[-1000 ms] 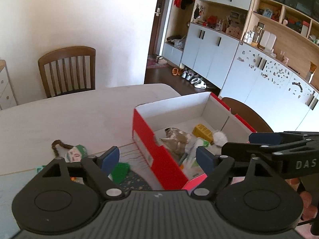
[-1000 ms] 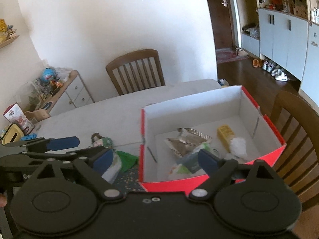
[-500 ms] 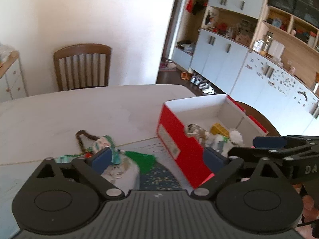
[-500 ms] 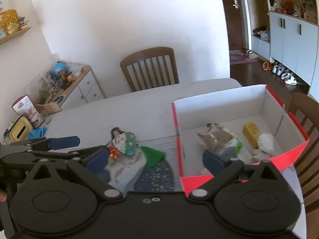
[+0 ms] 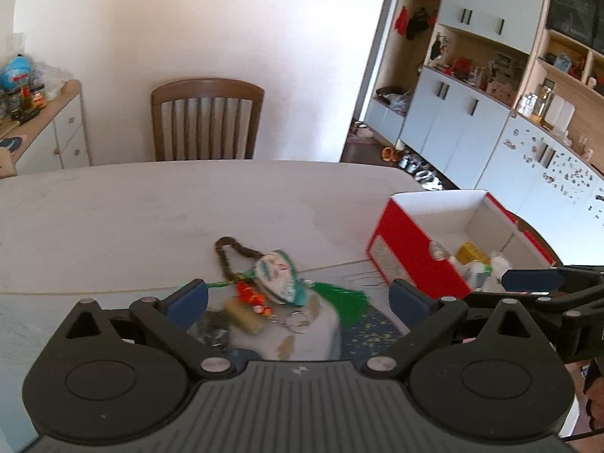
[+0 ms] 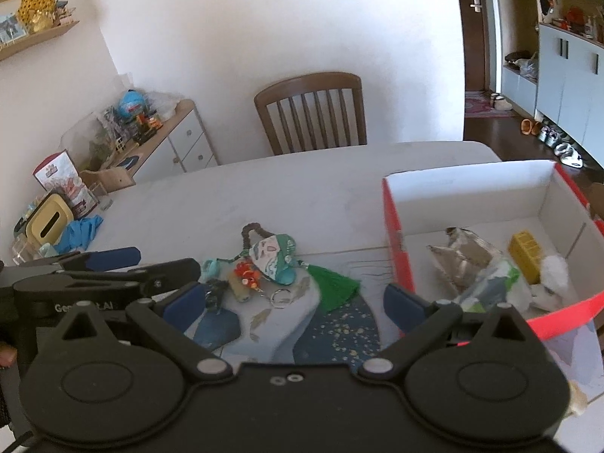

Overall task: Organize objects
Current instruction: 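Withdraw both tools from the box back toward the remaining items, then grasp the small dark-filled bag with the left tool while the right tool grasps the fabric pouch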

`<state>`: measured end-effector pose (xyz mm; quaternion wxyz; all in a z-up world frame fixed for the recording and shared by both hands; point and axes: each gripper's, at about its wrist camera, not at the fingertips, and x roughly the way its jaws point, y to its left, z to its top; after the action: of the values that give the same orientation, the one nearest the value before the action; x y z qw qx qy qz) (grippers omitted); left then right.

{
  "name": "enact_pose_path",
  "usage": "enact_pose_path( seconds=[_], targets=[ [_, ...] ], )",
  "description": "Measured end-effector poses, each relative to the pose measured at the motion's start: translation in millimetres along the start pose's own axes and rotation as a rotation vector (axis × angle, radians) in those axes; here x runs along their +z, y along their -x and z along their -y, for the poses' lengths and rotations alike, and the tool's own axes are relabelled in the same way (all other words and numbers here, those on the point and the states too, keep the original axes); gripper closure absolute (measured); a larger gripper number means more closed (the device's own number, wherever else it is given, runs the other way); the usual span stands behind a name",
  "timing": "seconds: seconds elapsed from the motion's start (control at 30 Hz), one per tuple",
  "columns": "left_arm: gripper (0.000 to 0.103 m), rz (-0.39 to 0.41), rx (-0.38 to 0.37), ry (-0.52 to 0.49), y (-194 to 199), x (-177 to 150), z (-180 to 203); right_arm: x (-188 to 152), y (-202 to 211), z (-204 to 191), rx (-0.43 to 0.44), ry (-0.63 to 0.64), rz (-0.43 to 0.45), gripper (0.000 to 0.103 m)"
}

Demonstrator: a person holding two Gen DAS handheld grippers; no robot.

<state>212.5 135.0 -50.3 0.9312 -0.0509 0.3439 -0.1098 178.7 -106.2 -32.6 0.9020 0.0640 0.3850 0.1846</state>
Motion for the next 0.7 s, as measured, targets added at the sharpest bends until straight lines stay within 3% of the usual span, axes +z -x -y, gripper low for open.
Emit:
enact_pose_path(
  seconds=[0.3,0.7],
  targets=[
    [0.0,-0.011,0.075,-0.024,-20,-15,-43,8,-39,-16,0.004,0.062,-0.029,0.003],
    [0.0,-0.079,0.107,-0.032,-67,-39,-69,16,-100,-17,-0.037,0.08,-0.092,0.006]
  ],
)
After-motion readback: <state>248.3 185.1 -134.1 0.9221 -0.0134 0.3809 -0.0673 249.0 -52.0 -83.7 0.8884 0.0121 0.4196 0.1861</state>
